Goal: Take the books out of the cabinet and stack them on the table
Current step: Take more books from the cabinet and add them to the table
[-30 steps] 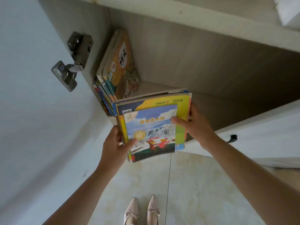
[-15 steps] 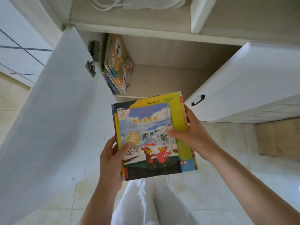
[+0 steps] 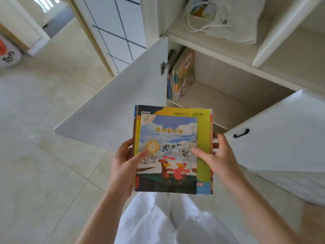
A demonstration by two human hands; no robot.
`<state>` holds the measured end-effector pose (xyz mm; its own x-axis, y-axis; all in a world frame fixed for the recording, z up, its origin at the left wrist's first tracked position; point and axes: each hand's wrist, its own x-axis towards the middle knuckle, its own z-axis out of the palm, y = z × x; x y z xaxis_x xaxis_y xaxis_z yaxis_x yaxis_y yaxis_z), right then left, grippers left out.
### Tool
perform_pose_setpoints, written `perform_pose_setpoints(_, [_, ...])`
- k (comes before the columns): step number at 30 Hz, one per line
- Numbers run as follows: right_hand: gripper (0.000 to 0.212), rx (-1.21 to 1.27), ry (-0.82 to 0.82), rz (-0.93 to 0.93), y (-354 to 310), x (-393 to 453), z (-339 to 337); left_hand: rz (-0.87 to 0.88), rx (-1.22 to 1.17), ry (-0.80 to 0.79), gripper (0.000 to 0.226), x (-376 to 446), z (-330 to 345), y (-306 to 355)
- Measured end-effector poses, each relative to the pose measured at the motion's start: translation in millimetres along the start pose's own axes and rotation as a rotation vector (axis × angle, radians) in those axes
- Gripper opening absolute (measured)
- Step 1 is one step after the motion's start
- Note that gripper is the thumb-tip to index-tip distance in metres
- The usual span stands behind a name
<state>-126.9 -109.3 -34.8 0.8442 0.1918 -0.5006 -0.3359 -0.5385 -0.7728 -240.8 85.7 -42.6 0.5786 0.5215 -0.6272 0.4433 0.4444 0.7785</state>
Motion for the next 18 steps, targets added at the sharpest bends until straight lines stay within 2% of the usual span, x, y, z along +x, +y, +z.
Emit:
perform_pose_setpoints(8, [0.053, -0.140, -0.383, -0.161, -23.0, -24.5, 8.5, 0.099, -0.299, 0.329, 0.034, -102.0, -24.4, -40.0])
perform_pose_setpoints(13, [0.057, -0.273, -0.625, -0.283, -34.9, -66.3, 51.9, 0.139, -0.463, 0.589, 0.033, -172.8, -53.0, -79.5])
perform_pose_setpoints(18, [0.059, -0.378, -0.846, -0.385, -34.5, -127.0, 102.3, 0.171, -0.527, 0.833, 0.034, -234.3, -81.2, -122.2])
